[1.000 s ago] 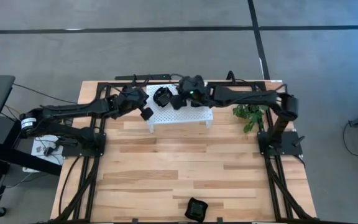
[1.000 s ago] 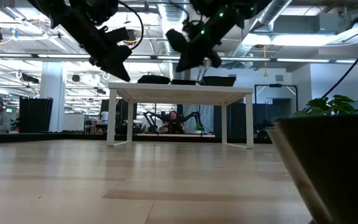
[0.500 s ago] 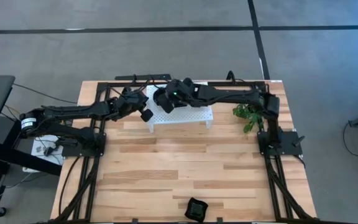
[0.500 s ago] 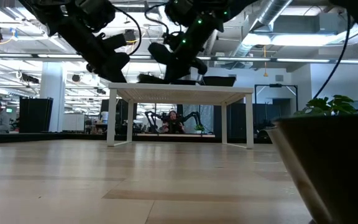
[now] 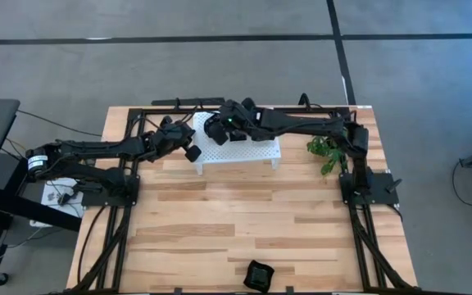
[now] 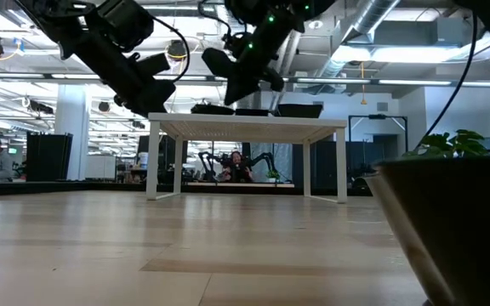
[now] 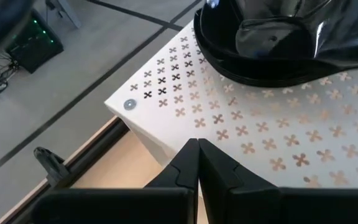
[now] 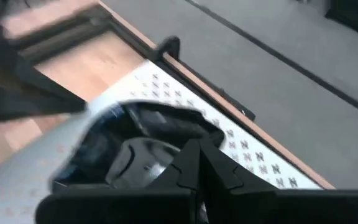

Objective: Pick & Place Mini shaped plates
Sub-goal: Stack the leaf-shaped plate on top of the leaf-shaped plate on the shelf

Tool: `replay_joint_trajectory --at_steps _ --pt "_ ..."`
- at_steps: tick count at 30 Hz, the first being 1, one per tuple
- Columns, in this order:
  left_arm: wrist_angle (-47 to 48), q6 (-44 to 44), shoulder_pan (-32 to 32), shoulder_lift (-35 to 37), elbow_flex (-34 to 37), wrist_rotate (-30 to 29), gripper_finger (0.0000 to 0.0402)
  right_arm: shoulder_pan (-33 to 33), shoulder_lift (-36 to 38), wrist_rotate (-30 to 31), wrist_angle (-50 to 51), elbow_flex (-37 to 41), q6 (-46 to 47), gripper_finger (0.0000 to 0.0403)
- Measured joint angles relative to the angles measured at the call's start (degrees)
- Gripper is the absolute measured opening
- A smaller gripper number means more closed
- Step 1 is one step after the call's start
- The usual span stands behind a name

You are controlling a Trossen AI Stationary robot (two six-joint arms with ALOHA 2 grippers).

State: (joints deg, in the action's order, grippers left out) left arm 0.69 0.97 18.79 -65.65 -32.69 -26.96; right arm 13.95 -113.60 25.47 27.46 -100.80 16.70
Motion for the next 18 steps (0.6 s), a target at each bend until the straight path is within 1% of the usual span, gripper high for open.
replay_joint_trajectory --at_steps 3,7,14,16,18 --pt "-1.30 0.00 -0.03 0.01 0.63 0.00 0.0007 0.56 -0.07 0.22 1.63 0.32 1.77 0.0000" --pt "-2.67 0.02 -0.04 0.02 0.68 0.04 0.0007 1.08 -0.07 3.41 3.63 0.67 4.25 0.0000" --pt "-4.40 0.02 -0.04 0.02 0.68 0.04 0.0007 2.56 -1.53 1.51 4.84 0.80 5.76 0.0000" --pt "-4.64 0.02 -0.04 0.02 0.68 0.04 0.0007 2.69 -1.81 1.39 3.17 0.64 5.78 0.0000" --pt "-4.77 0.02 -0.04 0.02 0.68 0.04 0.0007 2.69 -1.84 1.28 3.55 0.69 5.77 0.0000"
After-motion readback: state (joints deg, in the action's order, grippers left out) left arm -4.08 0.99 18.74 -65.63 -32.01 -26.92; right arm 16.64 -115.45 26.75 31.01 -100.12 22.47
